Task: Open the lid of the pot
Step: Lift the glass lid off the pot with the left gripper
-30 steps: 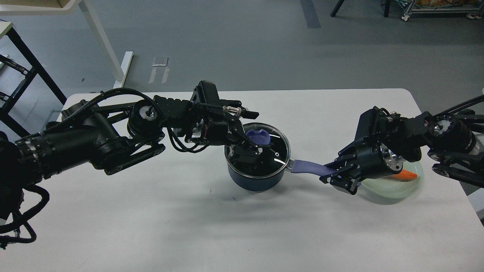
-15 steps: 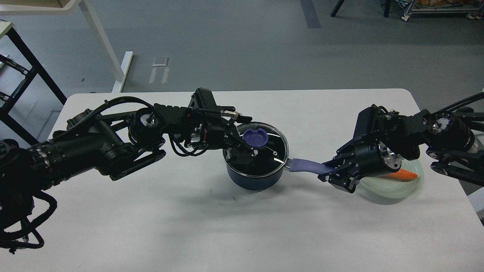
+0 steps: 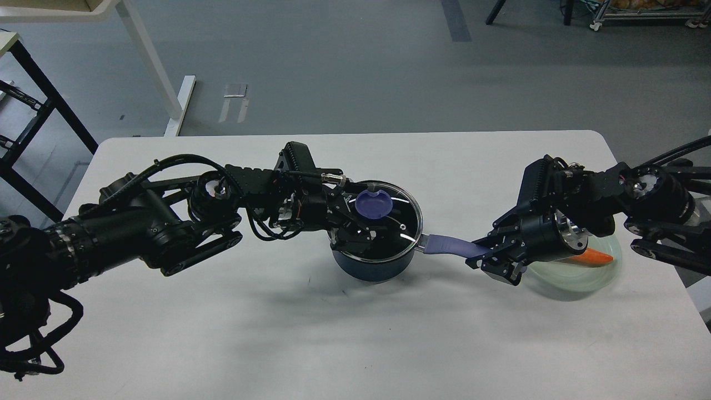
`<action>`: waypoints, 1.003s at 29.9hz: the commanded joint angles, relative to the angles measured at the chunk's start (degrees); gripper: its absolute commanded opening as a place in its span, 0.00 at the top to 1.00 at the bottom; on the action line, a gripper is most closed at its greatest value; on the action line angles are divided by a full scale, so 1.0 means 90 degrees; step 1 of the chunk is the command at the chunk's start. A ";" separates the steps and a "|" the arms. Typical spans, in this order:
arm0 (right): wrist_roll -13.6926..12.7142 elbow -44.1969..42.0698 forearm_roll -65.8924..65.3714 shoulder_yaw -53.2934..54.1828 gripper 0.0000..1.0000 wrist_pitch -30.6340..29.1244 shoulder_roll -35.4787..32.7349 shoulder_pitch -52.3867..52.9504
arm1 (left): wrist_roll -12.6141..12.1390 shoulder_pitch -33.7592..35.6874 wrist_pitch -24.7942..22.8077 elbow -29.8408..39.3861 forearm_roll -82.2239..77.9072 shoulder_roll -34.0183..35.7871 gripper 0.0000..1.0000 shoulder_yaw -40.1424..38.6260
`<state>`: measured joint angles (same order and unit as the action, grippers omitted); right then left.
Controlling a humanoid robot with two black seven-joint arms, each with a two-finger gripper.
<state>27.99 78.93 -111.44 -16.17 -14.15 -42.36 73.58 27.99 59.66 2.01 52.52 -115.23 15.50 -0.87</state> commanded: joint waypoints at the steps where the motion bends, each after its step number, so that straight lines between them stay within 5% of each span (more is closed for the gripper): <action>1: 0.0001 0.0000 -0.0001 0.0009 0.69 -0.0001 0.0000 -0.0001 | 0.0001 -0.0027 0.0001 0.0004 0.0000 0.0006 0.21 -0.0001; 4: 0.0001 0.0000 -0.0001 0.0000 0.69 -0.0001 0.0000 -0.0001 | 0.0001 -0.0027 0.0021 0.0004 0.0010 0.0016 0.47 -0.0020; 10: 0.0001 0.0000 -0.0001 0.0000 0.68 -0.0001 0.0000 -0.0001 | 0.0001 -0.0008 0.0275 0.0053 0.0010 0.0035 0.58 -0.0020; 19: 0.0001 0.0000 -0.0001 0.0000 0.68 -0.0001 -0.0029 -0.0001 | 0.0001 0.0188 0.0285 0.0608 0.0440 0.0610 0.59 -0.0040; 30: 0.0001 0.0000 0.0009 0.0010 0.68 -0.0001 -0.0039 -0.0001 | 0.0001 -0.0220 0.0645 0.1752 0.0723 0.3177 0.58 0.0038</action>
<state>28.00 78.92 -111.37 -16.17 -14.15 -42.78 73.56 28.01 60.31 6.19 67.17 -108.98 38.66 -1.07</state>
